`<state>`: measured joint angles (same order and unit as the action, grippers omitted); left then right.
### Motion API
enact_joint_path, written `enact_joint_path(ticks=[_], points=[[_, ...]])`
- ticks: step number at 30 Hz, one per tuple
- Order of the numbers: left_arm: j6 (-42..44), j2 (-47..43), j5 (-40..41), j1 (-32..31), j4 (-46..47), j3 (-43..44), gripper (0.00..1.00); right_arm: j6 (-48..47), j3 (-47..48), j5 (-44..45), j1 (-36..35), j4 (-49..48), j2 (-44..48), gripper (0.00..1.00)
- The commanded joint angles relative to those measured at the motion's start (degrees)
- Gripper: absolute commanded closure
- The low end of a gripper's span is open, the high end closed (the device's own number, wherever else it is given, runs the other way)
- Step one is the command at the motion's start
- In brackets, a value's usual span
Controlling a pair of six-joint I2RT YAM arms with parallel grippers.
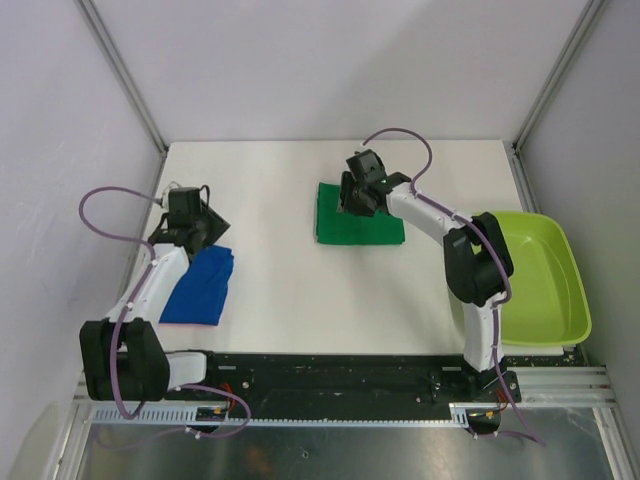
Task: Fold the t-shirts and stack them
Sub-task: Put the neatly folded tshirt into the corner of the board with both arms
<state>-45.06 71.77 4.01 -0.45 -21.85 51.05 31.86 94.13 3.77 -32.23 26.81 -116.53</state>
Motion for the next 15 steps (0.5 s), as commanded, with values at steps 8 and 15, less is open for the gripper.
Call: enact_joint_path(ticks=[8, 15], points=[[23.9, 13.0, 22.3, -9.9, -10.2, 12.7, 0.48, 0.7, -2.2, -2.9, 0.3, -2.6, 7.2, 0.46], [28.0, 17.1, 28.1, -17.9, -13.4, 13.3, 0.47, 0.9, -5.5, -3.9, 1.5, -3.5, 9.1, 0.46]])
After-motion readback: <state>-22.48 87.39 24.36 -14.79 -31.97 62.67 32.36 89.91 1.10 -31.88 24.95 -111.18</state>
